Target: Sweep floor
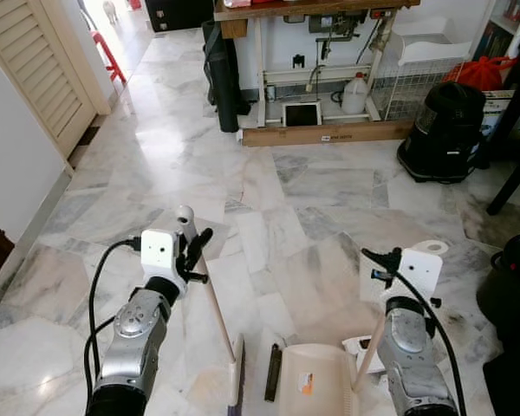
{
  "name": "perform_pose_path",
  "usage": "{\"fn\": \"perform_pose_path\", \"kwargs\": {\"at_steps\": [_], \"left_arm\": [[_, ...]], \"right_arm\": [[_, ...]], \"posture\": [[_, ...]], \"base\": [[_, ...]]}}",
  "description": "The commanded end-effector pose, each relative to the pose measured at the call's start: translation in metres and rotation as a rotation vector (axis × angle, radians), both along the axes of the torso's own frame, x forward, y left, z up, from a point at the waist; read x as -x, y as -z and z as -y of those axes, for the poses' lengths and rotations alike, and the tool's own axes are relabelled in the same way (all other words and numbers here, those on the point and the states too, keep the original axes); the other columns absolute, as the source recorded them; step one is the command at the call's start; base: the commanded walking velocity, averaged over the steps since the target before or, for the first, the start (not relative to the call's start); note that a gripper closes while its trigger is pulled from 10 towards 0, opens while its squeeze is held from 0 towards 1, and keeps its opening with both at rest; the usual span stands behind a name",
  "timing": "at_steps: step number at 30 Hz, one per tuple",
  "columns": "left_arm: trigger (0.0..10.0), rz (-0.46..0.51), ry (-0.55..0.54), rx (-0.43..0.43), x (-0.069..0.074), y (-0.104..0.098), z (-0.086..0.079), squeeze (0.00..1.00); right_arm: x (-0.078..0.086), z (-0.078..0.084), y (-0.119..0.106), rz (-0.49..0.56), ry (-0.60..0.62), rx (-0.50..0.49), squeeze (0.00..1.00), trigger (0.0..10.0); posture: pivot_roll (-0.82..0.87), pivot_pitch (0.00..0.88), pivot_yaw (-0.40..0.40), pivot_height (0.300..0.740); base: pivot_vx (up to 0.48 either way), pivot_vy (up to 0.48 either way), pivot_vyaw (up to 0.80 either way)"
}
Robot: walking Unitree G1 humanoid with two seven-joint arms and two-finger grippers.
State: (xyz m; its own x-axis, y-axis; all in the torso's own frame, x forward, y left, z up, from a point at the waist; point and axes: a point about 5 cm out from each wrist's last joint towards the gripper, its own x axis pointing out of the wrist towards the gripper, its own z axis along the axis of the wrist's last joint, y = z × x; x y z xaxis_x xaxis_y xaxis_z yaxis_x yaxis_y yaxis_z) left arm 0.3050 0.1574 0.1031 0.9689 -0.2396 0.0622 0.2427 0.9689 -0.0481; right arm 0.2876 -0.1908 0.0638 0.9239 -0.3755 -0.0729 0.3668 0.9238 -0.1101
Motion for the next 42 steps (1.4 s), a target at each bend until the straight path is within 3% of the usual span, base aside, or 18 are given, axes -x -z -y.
{"fn": "perform_pose_path", "kwargs": {"at_steps": [1,23,35,42], "left_arm": [[10.0,0.046,-0.019,0.007,-0.003,-0.010,-0.004,0.00],[10.0,0.047,-0.023,0.014,-0.004,-0.010,-0.001,0.00],[10.0,-0.010,0.002,0.053,-0.013,-0.005,0.002,0.00],[10.0,-0.021,0.027,0.000,-0.015,-0.003,0.000,0.00]], "right_arm": [[0.001,-0.004,0.001,0.009,-0.023,0.015,0.00,10.0],[0.019,-0.007,0.041,-0.073,-0.035,0.052,0.00,10.0],[0.020,-0.013,0.046,-0.067,-0.035,0.047,0.00,10.0],[0.020,-0.012,0.046,-0.060,-0.034,0.048,0.00,10.0]], "posture": [[0.12,0.029,0.092,0.740],[0.12,0.027,0.097,0.740],[0.12,0.026,0.104,0.740],[0.11,0.020,0.105,0.740]], "base": [[0.000,0.000,0.00],[0.000,0.000,0.00],[0.000,0.000,0.00],[0.000,0.000,0.00]]}}
